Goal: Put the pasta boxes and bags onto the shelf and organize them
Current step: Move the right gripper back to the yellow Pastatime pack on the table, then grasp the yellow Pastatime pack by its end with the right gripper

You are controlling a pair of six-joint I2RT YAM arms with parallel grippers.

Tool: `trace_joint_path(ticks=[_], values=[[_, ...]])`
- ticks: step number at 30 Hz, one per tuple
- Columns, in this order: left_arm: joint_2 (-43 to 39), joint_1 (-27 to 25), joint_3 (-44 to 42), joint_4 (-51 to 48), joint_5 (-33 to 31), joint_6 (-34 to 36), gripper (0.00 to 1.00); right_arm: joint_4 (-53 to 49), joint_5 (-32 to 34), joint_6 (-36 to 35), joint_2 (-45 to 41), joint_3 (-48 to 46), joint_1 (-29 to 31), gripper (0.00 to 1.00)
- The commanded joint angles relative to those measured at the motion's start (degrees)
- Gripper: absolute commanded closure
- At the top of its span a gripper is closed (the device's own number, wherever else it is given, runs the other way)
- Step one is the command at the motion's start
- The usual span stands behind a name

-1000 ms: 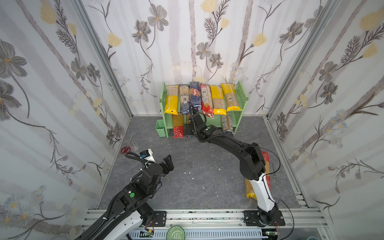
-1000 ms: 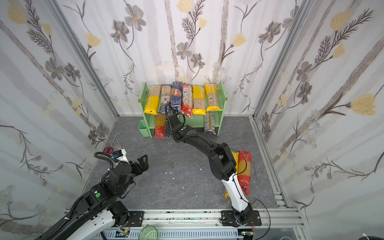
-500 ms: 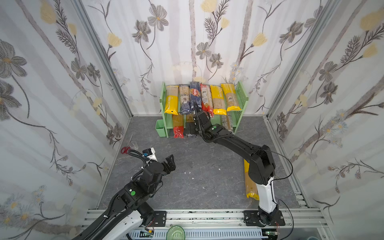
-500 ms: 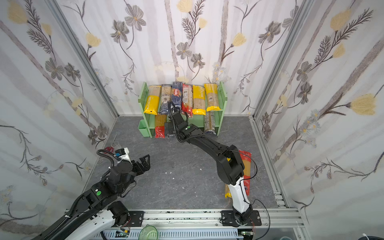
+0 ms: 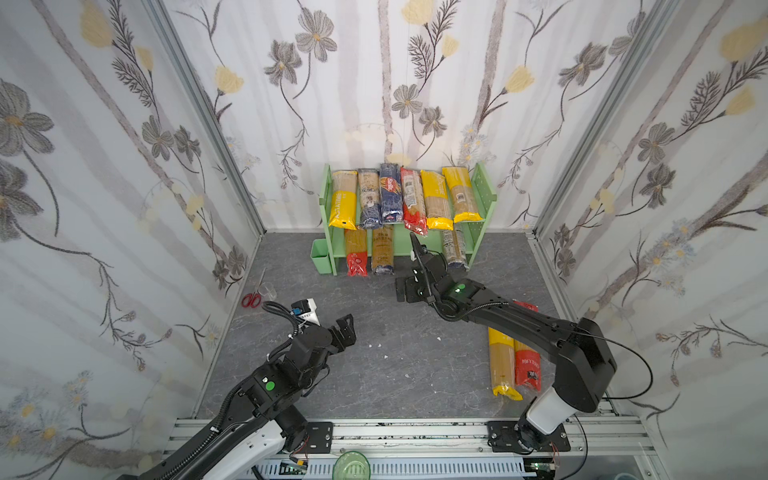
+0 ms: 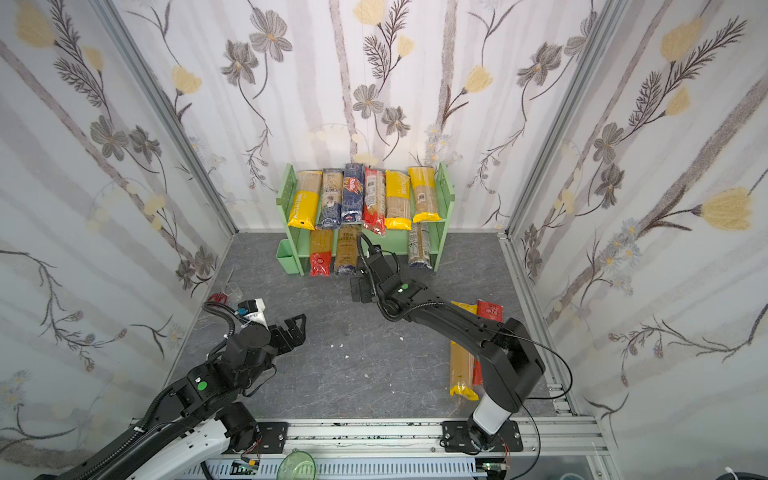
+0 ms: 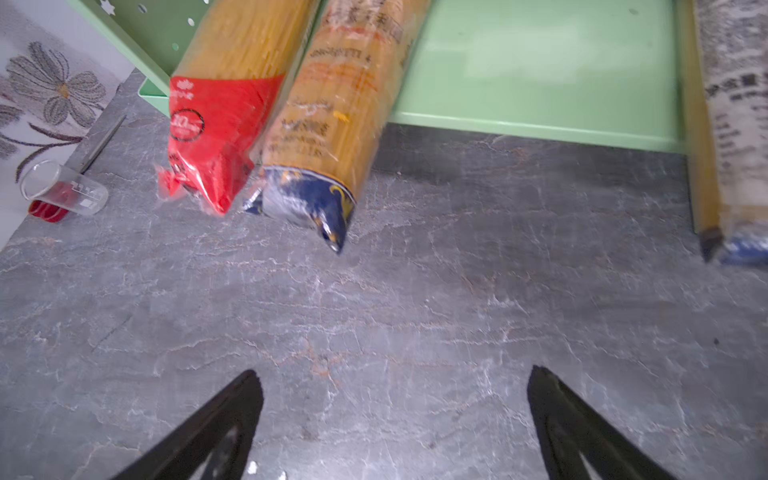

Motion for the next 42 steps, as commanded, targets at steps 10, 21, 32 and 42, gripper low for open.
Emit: trace_joint_path(ticks=[10,21,32,42], values=[[9.4,-13.8,-5.3,11.5,-4.5,-8.0,0.00,-2.9,17.0,18.0,-12.9,-27.2,-2.5,0.00],[17.4,-19.1,-1.7,15.3,-5.7,-6.8,0.00,2.0,12.3,23.4,-23.8,-41.5,-14.1,0.00],[17.7,-19.6,-1.9,16.0,-6.3,-6.8,0.00,6.1,5.7,22.8,-25.8,-45.0,-22.4,0.00],[13.5,-19.7,-4.3,16.0,-8.0,-6.8,0.00,11.7,-6.4,19.1,-20.8,-42.1,-20.4,0.06]])
